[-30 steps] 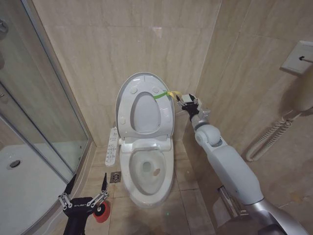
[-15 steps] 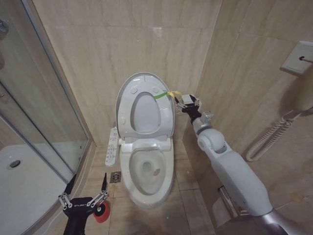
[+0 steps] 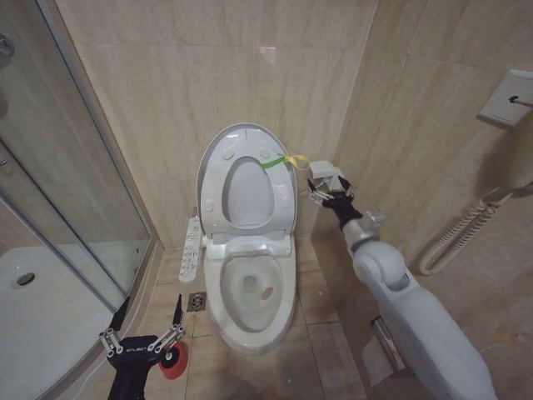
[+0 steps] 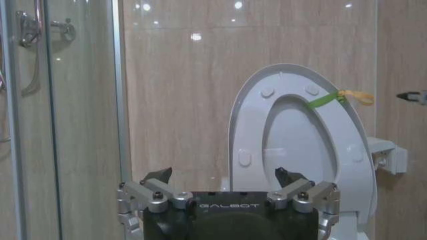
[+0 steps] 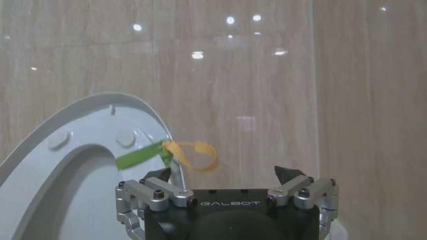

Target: Open the toilet lid, clean the toilet bowl with a toilet brush, close the toilet lid, and flush.

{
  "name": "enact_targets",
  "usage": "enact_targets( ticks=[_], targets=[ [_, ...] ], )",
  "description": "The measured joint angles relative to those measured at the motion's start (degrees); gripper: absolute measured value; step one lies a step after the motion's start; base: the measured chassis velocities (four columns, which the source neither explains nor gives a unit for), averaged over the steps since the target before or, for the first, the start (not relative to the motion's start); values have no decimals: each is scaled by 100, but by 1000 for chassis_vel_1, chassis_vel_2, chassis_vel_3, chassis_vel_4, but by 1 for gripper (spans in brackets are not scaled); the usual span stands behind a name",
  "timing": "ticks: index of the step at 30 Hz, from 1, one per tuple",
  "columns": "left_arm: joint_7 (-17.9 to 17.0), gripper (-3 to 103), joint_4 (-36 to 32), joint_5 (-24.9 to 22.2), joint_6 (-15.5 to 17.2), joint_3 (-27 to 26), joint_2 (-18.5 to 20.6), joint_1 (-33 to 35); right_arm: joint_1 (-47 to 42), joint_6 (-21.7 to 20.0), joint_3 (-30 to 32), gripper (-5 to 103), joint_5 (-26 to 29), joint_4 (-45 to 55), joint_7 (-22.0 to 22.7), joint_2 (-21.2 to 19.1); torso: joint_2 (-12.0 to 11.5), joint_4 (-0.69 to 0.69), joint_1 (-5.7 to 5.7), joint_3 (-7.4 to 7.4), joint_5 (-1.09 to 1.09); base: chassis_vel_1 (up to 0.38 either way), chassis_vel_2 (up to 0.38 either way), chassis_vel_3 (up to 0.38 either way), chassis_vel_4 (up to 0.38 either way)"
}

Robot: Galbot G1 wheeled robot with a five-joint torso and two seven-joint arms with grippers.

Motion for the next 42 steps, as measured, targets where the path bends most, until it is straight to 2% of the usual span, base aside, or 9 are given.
enact_targets(
  ticks=[8, 17, 28, 35, 42],
  targets=[
    [0, 100, 0, 0, 0, 0, 0, 0, -751, 28, 225, 100, -8, 380, 87, 119, 0, 1, 0, 0, 0, 0, 0, 0, 0],
    [0, 100, 0, 0, 0, 0, -1, 0, -1117, 56, 249, 100, -151, 499, 417, 253, 0, 2, 0, 0, -1, 0, 0, 0, 0],
    [0, 100, 0, 0, 0, 0, 0, 0, -1651, 287, 465, 100, -420, 460, 534, 452, -1, 1, 0, 0, -1, 0, 0, 0, 0],
    [0, 100, 0, 0, 0, 0, 0, 0, -2230, 763, 767, 100, -1103, 449, 467, 845, -1, 1, 0, 0, -1, 0, 0, 0, 0],
    [0, 100, 0, 0, 0, 0, 0, 0, -2715, 913, 985, 100, -1389, 656, 416, 1149, 0, 1, 0, 0, -1, 0, 0, 0, 0]
  ],
)
